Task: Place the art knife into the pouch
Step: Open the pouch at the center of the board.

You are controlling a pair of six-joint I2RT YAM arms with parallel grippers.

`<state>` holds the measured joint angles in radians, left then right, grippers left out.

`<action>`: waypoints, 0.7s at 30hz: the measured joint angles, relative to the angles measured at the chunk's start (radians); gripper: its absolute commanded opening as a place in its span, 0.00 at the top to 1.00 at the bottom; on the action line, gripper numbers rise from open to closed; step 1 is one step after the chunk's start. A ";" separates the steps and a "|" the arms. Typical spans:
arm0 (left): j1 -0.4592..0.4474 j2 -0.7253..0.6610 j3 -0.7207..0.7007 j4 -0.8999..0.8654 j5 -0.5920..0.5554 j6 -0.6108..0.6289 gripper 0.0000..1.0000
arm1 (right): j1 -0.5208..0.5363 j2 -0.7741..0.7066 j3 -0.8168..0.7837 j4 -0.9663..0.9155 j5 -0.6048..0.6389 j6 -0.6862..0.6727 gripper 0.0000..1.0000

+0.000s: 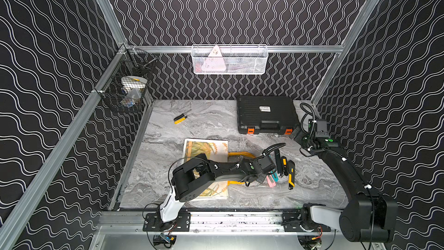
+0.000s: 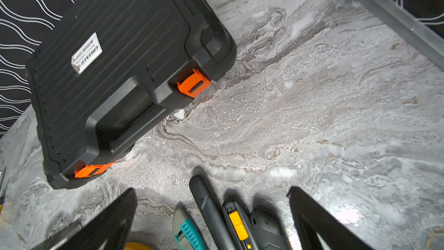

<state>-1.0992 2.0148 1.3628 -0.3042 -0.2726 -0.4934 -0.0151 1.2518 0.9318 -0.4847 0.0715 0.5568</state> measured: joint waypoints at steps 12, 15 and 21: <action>0.068 -0.380 0.143 -0.251 -0.114 0.130 1.00 | 0.022 0.074 0.006 0.054 -0.198 -0.028 0.00; 0.094 -0.427 0.148 -0.292 -0.128 0.160 1.00 | 0.055 0.104 0.013 0.074 -0.272 -0.045 0.00; 0.166 -0.468 0.139 -0.328 -0.130 0.195 1.00 | 0.140 0.157 0.032 0.127 -0.407 -0.061 0.00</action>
<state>-0.9329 1.5463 1.5021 -0.6319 -0.4026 -0.2981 0.1246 1.4086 0.9642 -0.3580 -0.3355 0.4957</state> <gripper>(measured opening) 0.092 0.998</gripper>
